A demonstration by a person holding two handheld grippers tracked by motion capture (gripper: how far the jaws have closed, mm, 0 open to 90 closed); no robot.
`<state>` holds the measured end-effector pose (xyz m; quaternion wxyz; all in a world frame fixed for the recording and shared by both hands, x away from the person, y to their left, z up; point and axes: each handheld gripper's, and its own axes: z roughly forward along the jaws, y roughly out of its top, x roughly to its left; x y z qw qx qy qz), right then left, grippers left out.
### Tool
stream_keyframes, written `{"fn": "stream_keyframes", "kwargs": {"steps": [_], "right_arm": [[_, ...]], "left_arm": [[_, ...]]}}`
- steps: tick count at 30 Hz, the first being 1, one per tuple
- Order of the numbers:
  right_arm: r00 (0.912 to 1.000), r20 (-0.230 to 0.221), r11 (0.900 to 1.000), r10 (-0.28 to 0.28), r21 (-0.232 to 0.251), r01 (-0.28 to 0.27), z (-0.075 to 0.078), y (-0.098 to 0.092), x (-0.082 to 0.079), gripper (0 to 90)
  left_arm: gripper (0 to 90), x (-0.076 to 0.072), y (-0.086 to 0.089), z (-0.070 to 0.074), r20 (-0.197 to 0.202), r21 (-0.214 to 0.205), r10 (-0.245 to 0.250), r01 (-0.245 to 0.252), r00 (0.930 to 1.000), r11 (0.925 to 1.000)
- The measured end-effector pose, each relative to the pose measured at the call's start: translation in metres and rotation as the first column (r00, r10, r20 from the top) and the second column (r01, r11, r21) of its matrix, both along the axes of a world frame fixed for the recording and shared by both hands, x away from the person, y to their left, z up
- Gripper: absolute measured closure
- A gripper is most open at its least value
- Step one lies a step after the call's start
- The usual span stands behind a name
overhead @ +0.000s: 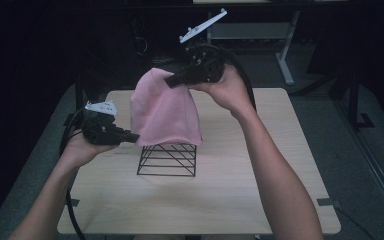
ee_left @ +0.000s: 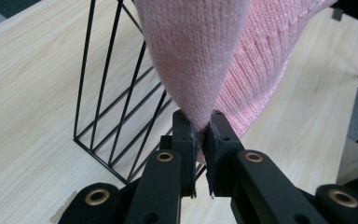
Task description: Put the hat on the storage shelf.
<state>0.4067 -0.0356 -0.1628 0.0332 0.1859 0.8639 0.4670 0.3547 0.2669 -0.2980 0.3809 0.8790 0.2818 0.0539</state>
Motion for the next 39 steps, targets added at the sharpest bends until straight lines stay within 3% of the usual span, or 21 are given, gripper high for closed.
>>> {"fn": "stream_keyframes", "kwargs": {"steps": [4, 12, 17, 22, 31, 39], "right_arm": [[0.9998, -0.019, 0.9999, -0.01, 0.004, 0.01, -0.007, -0.004, 0.0, 82.7], [0.999, -0.034, 0.9993, -0.03, 0.019, 0.031, -0.017, -0.015, 0.003, 82.7], [0.9984, -0.049, 0.9992, -0.027, 0.028, 0.028, -0.026, -0.019, 0.003, 82.7], [0.9983, -0.057, 0.9991, -0.016, 0.039, 0.018, -0.031, -0.018, 0.002, 82.7], [0.9971, -0.069, 0.9986, 0.031, 0.045, -0.028, -0.036, -0.008, -0.005, 82.4], [0.9938, -0.093, 0.9968, 0.061, 0.056, -0.056, -0.049, -0.002, -0.009, 82.2]], "left_arm": [[83.7, 0.004, -0.002, -0.004, -0.004, 0.015, 0.005, -0.005, 1.0, 0.9999], [83.8, 0.013, -0.004, -0.009, -0.01, 0.007, 0.022, -0.022, 0.9997, 0.9997], [83.9, 0.013, -0.005, -0.011, -0.003, 0.042, 0.021, -0.021, 0.9998, 0.9989], [83.8, 0.009, -0.006, -0.011, 0.015, 0.079, 0.01, -0.011, 0.9998, 0.9968], [83.9, 0.0, 0.001, -0.023, 0.007, 0.064, 0.021, -0.021, 0.9998, 0.9977], [83.9, -0.007, 0.004, -0.035, 0.002, 0.086, 0.02, -0.02, 0.9998, 0.9961]]}}
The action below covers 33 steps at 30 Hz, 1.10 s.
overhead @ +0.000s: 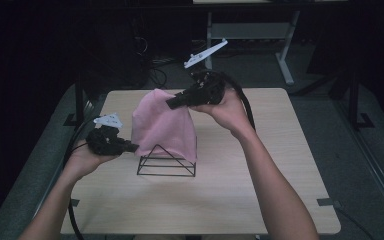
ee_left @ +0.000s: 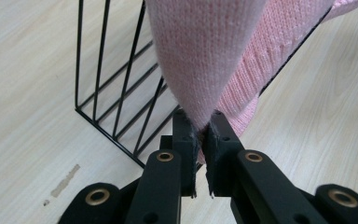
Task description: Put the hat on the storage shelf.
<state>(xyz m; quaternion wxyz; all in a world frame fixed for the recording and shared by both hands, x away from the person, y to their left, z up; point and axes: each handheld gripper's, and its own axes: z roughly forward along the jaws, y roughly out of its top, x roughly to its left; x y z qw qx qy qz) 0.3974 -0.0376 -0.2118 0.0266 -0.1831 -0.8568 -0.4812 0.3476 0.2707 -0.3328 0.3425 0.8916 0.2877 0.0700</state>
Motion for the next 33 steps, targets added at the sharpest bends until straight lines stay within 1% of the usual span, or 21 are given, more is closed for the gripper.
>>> {"fn": "stream_keyframes", "kwargs": {"steps": [1, 3, 4, 5, 11, 12, 14, 15, 16, 17, 19, 20, 23, 24, 25, 27, 31, 33], "right_arm": [[1.0, 0.0, 1.0, 0.003, 0.0, -0.003, -0.002, 0.0, 0.0, 82.2], [1.0, -0.005, 1.0, 0.005, 0.002, -0.005, -0.005, 0.001, 0.0, 82.1], [0.9999, -0.01, 1.0, 0.009, 0.002, -0.009, -0.007, 0.001, 0.0, 82.1], [0.9999, -0.009, 0.9999, 0.01, 0.005, -0.01, -0.008, 0.002, 0.0, 82.1], [0.9996, -0.018, 0.9997, 0.023, 0.005, -0.023, -0.015, 0.003, -0.001, 81.5], [0.9995, -0.019, 0.9997, 0.024, 0.003, -0.024, -0.016, 0.004, -0.001, 81.2], [0.9992, -0.028, 0.9996, 0.029, 0.0, -0.029, -0.018, 0.004, -0.001, 80.9], [0.9992, -0.022, 0.9994, 0.033, 0.0, -0.033, -0.021, 0.005, -0.001, 80.6], [0.9991, -0.024, 0.9994, 0.035, 0.0, -0.035, -0.022, 0.005, -0.001, 80.5], [0.9988, -0.034, 0.9993, 0.036, 0.0, -0.036, -0.023, 0.005, -0.001, 80.3], [0.9985, -0.036, 0.9992, 0.04, -0.002, -0.04, -0.027, 0.005, -0.001, 79.7], [0.9981, -0.045, 0.9991, 0.041, -0.001, -0.041, -0.028, 0.006, -0.001, 79.5], [0.9974, -0.051, 0.9987, 0.05, 0.0, -0.05, -0.034, 0.005, -0.001, 79.4], [0.9972, -0.054, 0.9987, 0.051, 0.0, -0.051, -0.036, 0.006, 0.0, 79.3], [0.997, -0.056, 0.9985, 0.054, -0.001, -0.054, -0.038, 0.006, 0.0, 79.2], [0.9964, -0.06, 0.9982, 0.06, -0.007, -0.06, -0.041, 0.008, 0.0, 79.2], [0.9954, -0.067, 0.9975, 0.069, -0.012, -0.07, -0.048, 0.009, 0.0, 79.3], [0.9949, -0.076, 0.9976, 0.067, -0.01, -0.068, -0.053, 0.009, 0.0, 79.3]], "left_arm": [[83.9, -0.001, 0.0, -0.002, -0.002, -0.005, 0.005, -0.005, 1.0, 1.0], [83.9, -0.001, 0.001, -0.005, -0.005, -0.003, 0.005, -0.005, 1.0, 1.0], [83.9, -0.002, 0.001, -0.007, -0.006, -0.011, 0.011, -0.011, 0.9999, 0.9999], [83.9, -0.002, 0.002, -0.007, -0.003, 0.005, 0.001, -0.001, 1.0, 1.0], [83.9, -0.003, 0.003, -0.015, -0.011, -0.006, 0.013, -0.014, 0.9998, 0.9999], [83.9, -0.003, 0.004, -0.016, -0.013, 0.0, 0.011, -0.011, 0.9999, 0.9999], [83.9, -0.004, 0.004, -0.019, -0.015, -0.003, 0.017, -0.017, 0.9997, 0.9998], [83.8, -0.004, 0.005, -0.019, -0.012, 0.006, 0.012, -0.012, 0.9999, 0.9999], [83.9, -0.004, 0.005, -0.02, -0.015, 0.006, 0.014, -0.014, 0.9998, 0.9999], [83.8, -0.004, 0.005, -0.022, -0.016, 0.007, 0.015, -0.015, 0.9998, 0.9999], [83.9, -0.005, 0.006, -0.025, -0.018, 0.004, 0.024, -0.024, 0.9996, 0.9997], [83.9, -0.005, 0.007, -0.026, -0.02, 0.008, 0.023, -0.022, 0.9996, 0.9997], [83.8, -0.005, 0.007, -0.031, -0.022, 0.008, 0.022, -0.022, 0.9995, 0.9997], [83.8, -0.005, 0.006, -0.033, -0.027, 0.002, 0.029, -0.029, 0.9992, 0.9996], [83.8, -0.005, 0.007, -0.034, -0.026, 0.014, 0.022, -0.022, 0.9994, 0.9997], [83.8, -0.005, 0.007, -0.036, -0.029, 0.019, 0.025, -0.025, 0.9993, 0.9995], [83.8, -0.006, 0.007, -0.043, -0.036, 0.014, 0.035, -0.035, 0.9987, 0.9993], [83.8, -0.006, 0.007, -0.045, -0.036, 0.024, 0.036, -0.036, 0.9987, 0.9991]]}}
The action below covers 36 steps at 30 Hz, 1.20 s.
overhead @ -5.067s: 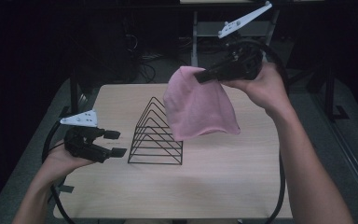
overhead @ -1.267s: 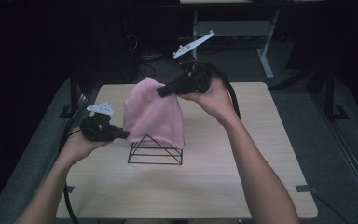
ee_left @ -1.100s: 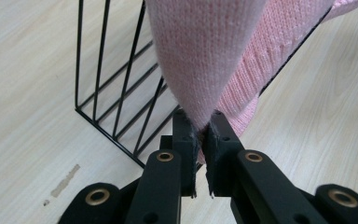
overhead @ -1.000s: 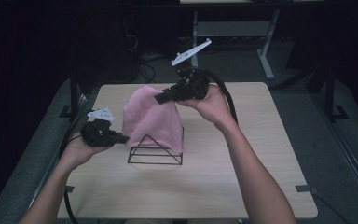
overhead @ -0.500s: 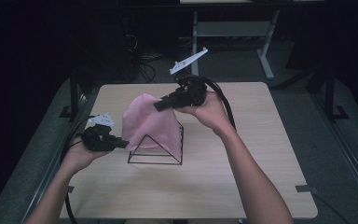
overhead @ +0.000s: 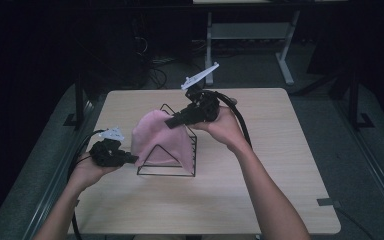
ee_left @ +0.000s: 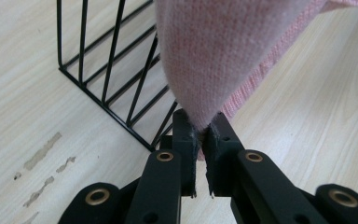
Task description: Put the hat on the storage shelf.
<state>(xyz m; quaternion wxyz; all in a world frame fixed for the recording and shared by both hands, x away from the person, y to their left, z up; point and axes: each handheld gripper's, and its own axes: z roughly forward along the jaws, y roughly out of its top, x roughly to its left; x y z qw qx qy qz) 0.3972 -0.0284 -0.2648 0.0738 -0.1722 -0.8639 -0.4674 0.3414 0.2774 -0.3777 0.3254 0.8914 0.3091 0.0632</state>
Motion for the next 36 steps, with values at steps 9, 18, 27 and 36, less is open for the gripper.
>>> {"fn": "stream_keyframes", "kwargs": {"steps": [9, 18, 27, 36], "right_arm": [[0.9998, -0.017, 0.9999, 0.013, -0.011, -0.013, -0.011, 0.0, -0.002, 79.5], [0.9988, -0.042, 0.9992, 0.026, -0.03, -0.028, -0.029, 0.002, -0.007, 79.9], [0.9974, -0.066, 0.9988, 0.03, -0.036, -0.032, -0.042, 0.001, -0.008, 80.0], [0.9966, -0.069, 0.997, 0.044, -0.061, -0.048, -0.053, 0.005, -0.011, 79.4]], "left_arm": [[83.7, -0.001, 0.0, -0.009, -0.007, 0.013, 0.003, -0.003, 1.0, 0.9999], [83.7, 0.0, -0.004, -0.018, -0.012, 0.072, -0.002, 0.003, 0.9999, 0.9974], [83.7, 0.003, -0.008, -0.026, -0.029, 0.126, -0.005, 0.009, 0.9996, 0.9919], [83.8, 0.004, -0.004, -0.038, -0.061, 0.124, 0.005, 0.003, 0.9981, 0.9923]]}}
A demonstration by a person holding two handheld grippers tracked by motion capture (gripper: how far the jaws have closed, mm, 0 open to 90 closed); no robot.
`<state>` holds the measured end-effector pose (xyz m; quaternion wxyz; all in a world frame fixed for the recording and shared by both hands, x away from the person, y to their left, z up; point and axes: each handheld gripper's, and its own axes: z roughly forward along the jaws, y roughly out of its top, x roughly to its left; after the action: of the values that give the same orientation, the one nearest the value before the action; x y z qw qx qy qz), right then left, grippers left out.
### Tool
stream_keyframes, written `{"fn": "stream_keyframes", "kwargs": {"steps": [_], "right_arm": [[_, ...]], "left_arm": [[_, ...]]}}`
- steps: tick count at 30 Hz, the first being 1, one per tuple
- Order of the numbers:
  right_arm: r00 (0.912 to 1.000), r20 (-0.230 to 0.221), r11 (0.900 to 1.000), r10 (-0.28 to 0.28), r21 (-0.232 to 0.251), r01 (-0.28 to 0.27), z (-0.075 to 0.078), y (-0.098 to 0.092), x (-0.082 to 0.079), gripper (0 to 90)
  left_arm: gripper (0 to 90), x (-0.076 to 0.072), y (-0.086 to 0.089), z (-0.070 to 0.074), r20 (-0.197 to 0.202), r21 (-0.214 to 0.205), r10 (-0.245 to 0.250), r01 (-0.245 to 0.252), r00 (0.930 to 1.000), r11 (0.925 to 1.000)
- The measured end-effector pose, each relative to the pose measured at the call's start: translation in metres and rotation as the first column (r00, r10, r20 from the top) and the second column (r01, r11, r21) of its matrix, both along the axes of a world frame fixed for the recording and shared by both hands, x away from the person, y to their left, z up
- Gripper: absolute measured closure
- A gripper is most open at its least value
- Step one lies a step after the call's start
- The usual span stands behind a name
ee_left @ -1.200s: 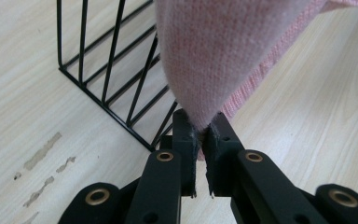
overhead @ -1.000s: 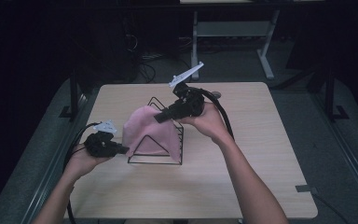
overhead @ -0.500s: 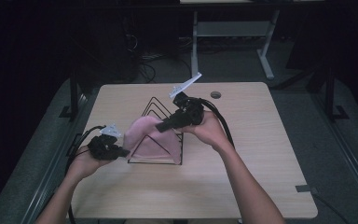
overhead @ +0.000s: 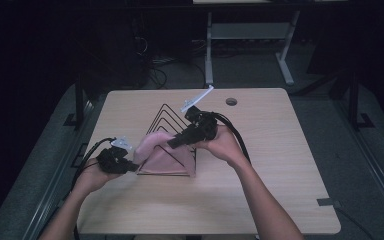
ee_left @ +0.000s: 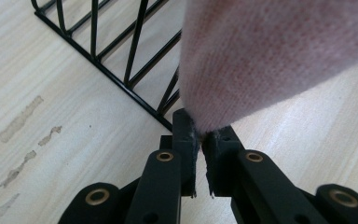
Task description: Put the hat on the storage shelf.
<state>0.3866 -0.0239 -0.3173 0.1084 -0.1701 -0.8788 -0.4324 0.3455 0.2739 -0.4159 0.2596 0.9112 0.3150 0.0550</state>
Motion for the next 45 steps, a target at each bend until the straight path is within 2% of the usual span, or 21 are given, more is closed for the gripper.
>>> {"fn": "stream_keyframes", "kwargs": {"steps": [5, 6, 7, 10, 14, 16, 18, 21, 22, 24, 28, 38, 45], "right_arm": [[0.9999, -0.016, 1.0, -0.001, -0.008, 0.001, -0.003, 0.002, -0.001, 79.2], [1.0, -0.006, 1.0, 0.003, -0.008, -0.003, -0.005, 0.002, 0.0, 79.2], [0.9998, -0.019, 1.0, 0.002, -0.005, -0.002, -0.005, 0.003, -0.001, 79.2], [0.9999, -0.013, 1.0, 0.001, -0.004, -0.001, -0.007, 0.003, -0.001, 78.9], [0.9996, -0.001, 0.9996, -0.029, 0.007, 0.029, -0.009, -0.002, -0.006, 71.2], [0.9994, -0.003, 0.9992, -0.034, 0.02, 0.034, -0.01, -0.005, -0.009, 65.7], [0.9991, -0.008, 0.9988, -0.041, 0.025, 0.042, -0.01, -0.007, -0.011, 61.9], [0.9984, 0.008, 0.9981, -0.057, 0.023, 0.057, -0.007, -0.012, -0.013, 55.1], [0.9983, 0.016, 0.9978, -0.056, 0.035, 0.055, -0.007, -0.014, -0.013, 53.2], [0.9974, 0.001, 0.9965, -0.072, 0.043, 0.072, -0.006, -0.019, -0.014, 48.5], [0.9958, 0.011, 0.9953, -0.091, 0.033, 0.09, -0.009, -0.031, -0.015, 42.3], [0.988, -0.001, 0.9876, -0.154, 0.029, 0.154, -0.013, -0.065, -0.016, 37.5], [0.9787, -0.008, 0.9781, -0.205, 0.034, 0.205, -0.021, -0.089, -0.016, 36.0]], "left_arm": [[84.2, 0.001, 0.0, -0.004, -0.009, 0.013, -0.002, 0.002, 1.0, 0.9999], [84.3, 0.001, 0.0, -0.004, -0.009, 0.017, -0.003, 0.003, 1.0, 0.9998], [84.4, 0.002, 0.0, -0.005, -0.012, 0.024, -0.003, 0.003, 0.9999, 0.9997], [84.3, 0.001, 0.0, -0.005, -0.013, 0.031, -0.005, 0.005, 0.9999, 0.9995], [82.9, -0.001, 0.001, -0.003, -0.016, 0.025, -0.005, 0.005, 0.9999, 0.9997], [77.2, -0.002, 0.002, -0.001, -0.007, 0.019, 0.005, -0.005, 1.0, 0.9998], [74.5, -0.004, 0.004, 0.001, -0.007, 0.0, 0.01, -0.01, 0.9999, 0.9999], [71.1, -0.006, 0.009, 0.006, 0.001, -0.021, 0.015, -0.015, 0.9999, 0.9997], [70.2, -0.007, 0.01, 0.007, 0.002, -0.027, 0.013, -0.013, 0.9999, 0.9996], [69.1, -0.007, 0.013, 0.008, 0.003, -0.032, 0.014, -0.014, 0.9999, 0.9994], [66.2, -0.008, 0.018, 0.01, -0.002, -0.046, 0.027, -0.027, 0.9996, 0.9986], [60.5, -0.01, 0.018, 0.016, 0.005, -0.068, 0.034, -0.033, 0.9994, 0.9971], [57.7, -0.011, 0.019, 0.017, 0.005, -0.063, 0.035, -0.035, 0.9994, 0.9974]]}}
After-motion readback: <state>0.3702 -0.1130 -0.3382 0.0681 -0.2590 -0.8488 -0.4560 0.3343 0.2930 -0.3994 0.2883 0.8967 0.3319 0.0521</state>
